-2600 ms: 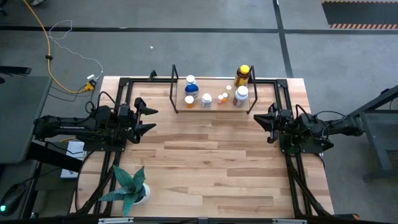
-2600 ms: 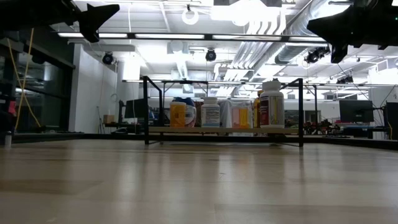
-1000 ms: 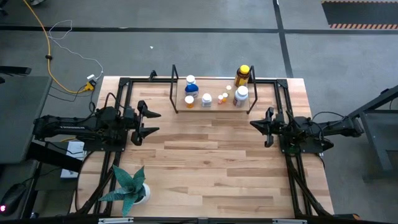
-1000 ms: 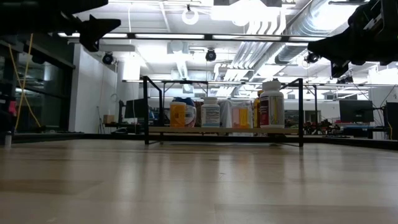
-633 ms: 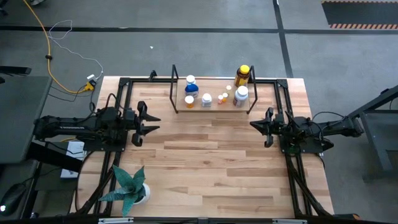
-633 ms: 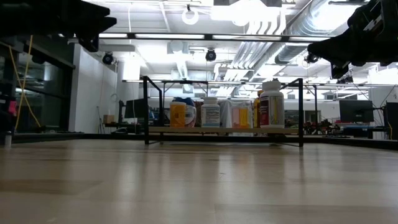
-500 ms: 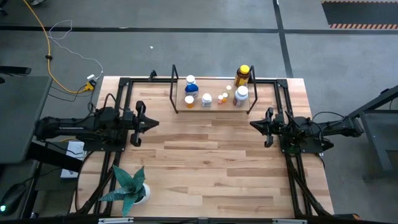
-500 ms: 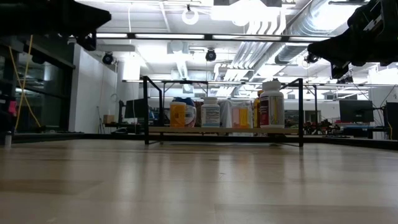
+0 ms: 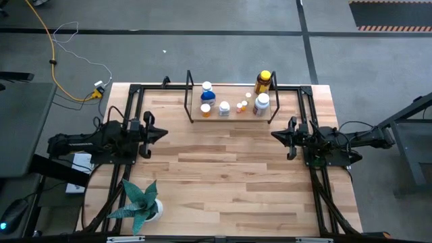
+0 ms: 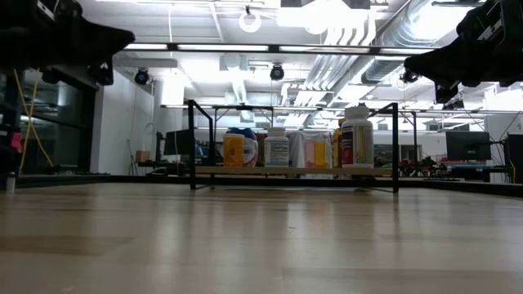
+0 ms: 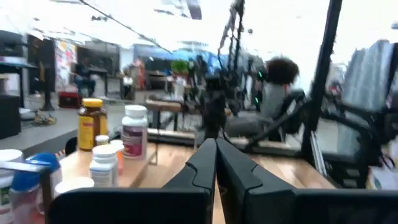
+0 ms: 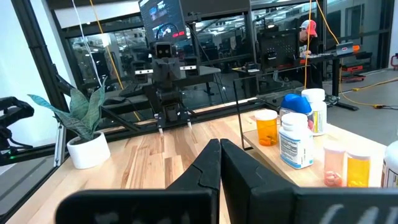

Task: Pick and place medicine bottles onto shelf by color
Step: Return to Home Position

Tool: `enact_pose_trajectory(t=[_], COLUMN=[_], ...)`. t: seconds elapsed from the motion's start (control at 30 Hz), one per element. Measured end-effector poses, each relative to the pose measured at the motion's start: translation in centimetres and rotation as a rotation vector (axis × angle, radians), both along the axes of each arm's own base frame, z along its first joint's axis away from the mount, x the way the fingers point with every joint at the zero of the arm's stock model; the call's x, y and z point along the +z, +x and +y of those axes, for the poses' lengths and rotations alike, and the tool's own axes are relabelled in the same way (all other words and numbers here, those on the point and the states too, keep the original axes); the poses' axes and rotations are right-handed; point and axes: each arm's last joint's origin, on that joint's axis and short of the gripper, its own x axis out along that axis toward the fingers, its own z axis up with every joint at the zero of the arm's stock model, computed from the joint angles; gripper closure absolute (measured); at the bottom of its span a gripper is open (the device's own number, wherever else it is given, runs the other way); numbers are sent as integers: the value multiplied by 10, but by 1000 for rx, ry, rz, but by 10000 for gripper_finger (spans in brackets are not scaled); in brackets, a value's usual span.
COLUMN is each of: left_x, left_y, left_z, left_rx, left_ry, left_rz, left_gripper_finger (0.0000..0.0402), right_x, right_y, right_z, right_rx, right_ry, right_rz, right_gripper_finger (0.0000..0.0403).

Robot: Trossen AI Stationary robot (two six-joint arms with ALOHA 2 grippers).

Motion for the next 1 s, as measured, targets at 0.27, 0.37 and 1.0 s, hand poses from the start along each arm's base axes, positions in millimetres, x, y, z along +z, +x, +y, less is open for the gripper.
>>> enact_pose_trajectory(t=[0.27, 0.37, 1.0], left_x=[-16, -20, -20], left_y=[0, 0, 0], left_z=[0, 0, 1], left_rx=[5, 17, 24], left_ry=[-94, -103, -92], left_rz=[98, 144, 141], left_gripper_finger=[401, 401, 401], right_x=[0, 0, -1], right_y=[0, 0, 0], right_z=[0, 0, 0], right_rx=[0, 0, 0], right_ry=[-1, 0, -2], right_rz=[2, 3, 13], right_gripper_finger=[403, 403, 403])
